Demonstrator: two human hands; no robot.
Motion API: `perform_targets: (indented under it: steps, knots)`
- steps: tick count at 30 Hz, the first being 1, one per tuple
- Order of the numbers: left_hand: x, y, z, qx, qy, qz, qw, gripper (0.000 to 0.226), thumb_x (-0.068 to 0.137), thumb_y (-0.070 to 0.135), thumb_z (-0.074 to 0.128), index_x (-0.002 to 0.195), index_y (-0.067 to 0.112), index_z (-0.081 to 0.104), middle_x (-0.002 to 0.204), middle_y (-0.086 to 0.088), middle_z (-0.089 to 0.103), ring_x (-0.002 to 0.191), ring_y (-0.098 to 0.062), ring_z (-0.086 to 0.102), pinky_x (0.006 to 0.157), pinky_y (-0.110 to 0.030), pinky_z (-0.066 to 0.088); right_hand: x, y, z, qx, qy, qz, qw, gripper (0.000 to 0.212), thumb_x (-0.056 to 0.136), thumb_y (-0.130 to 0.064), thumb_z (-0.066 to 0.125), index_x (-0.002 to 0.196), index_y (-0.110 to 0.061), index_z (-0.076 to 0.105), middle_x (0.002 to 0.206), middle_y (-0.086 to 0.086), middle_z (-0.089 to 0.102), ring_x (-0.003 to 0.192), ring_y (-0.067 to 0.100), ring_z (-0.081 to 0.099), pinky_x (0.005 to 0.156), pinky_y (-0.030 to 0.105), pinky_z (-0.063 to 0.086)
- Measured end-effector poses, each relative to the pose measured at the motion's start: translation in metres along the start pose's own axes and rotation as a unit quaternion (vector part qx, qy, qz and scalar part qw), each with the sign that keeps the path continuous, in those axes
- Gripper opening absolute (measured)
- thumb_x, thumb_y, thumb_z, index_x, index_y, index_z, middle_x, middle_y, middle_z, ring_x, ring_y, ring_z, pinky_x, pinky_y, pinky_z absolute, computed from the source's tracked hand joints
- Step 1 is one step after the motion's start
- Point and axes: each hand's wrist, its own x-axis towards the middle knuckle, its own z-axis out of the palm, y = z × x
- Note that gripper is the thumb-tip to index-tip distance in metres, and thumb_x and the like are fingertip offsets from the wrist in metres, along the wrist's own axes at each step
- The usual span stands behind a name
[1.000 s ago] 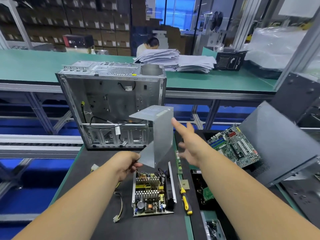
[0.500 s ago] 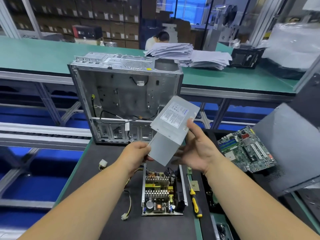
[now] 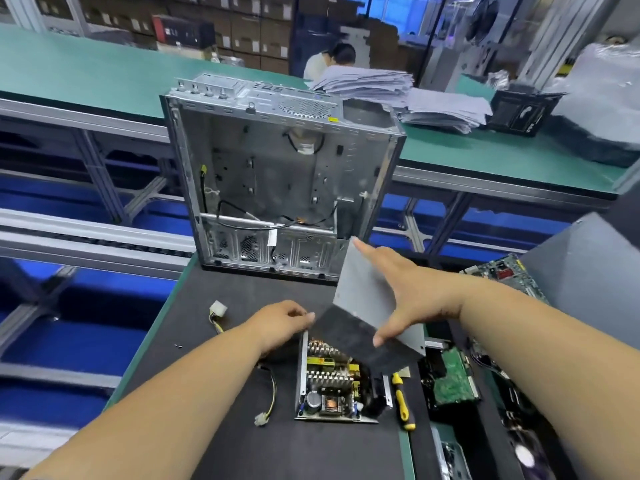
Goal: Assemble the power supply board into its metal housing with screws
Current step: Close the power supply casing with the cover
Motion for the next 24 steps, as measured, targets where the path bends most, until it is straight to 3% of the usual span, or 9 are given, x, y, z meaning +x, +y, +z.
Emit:
perform_targets:
  steps: [4, 8, 13, 18, 24]
  knots:
    - [0.006, 0.002, 0.001, 0.043, 0.008, 0.008, 0.999, 0.036, 0.077, 0.044, 0.077, 0.106, 0.024, 0.067, 0.101, 0.007, 0.068, 0.092, -0.011, 0.062, 0.078, -0.023, 0.045, 0.012, -0.011, 0.011, -0.108, -0.057, -0.002, 0.992, 0.15, 0.048, -0.067, 0.087, 0.141, -0.055, -0.03, 0.158, -0.009, -0.001, 0.149, 0.023, 0.002, 0.118, 0.051, 0.023]
    - [0.007, -0.005, 0.002, 0.027, 0.017, -0.001, 1.0, 0.028, 0.081, 0.049, 0.072, 0.096, 0.027, 0.065, 0.087, 0.009, 0.066, 0.076, -0.008, 0.06, 0.069, -0.024, 0.046, 0.017, -0.018, 0.021, -0.161, -0.076, -0.003, 0.984, 0.15, 0.049, -0.062, 0.089, 0.141, -0.054, -0.029, 0.158, -0.006, -0.003, 0.149, 0.024, 0.002, 0.119, 0.045, 0.021]
    - [0.004, -0.018, 0.0, 0.029, 0.022, 0.016, 0.999, 0.029, 0.088, 0.048, 0.064, 0.106, 0.026, 0.067, 0.107, 0.005, 0.068, 0.099, -0.014, 0.061, 0.082, -0.026, 0.045, 0.017, -0.024, 0.023, -0.154, -0.113, 0.016, 0.981, 0.148, 0.05, -0.058, 0.09, 0.137, -0.06, -0.03, 0.163, -0.002, -0.016, 0.151, 0.023, -0.012, 0.121, 0.047, 0.012]
    - [-0.001, -0.02, -0.001, 0.013, 0.01, 0.026, 1.0, 0.019, 0.089, 0.042, 0.064, 0.102, 0.028, 0.065, 0.105, 0.005, 0.069, 0.1, -0.014, 0.062, 0.082, -0.026, 0.045, 0.017, -0.034, 0.031, -0.163, -0.121, 0.014, 0.979, 0.147, 0.049, -0.059, 0.089, 0.137, -0.061, -0.029, 0.16, -0.009, -0.01, 0.15, 0.021, -0.005, 0.12, 0.046, 0.019]
    - [-0.007, -0.021, -0.001, -0.016, -0.001, 0.025, 1.0, 0.026, 0.089, 0.039, 0.066, 0.112, 0.028, 0.065, 0.11, 0.006, 0.067, 0.101, -0.012, 0.061, 0.079, -0.024, 0.042, 0.018, -0.039, 0.035, -0.179, -0.119, 0.017, 0.976, 0.148, 0.048, -0.062, 0.088, 0.136, -0.061, -0.03, 0.161, -0.006, -0.016, 0.151, 0.021, -0.01, 0.121, 0.046, 0.012]
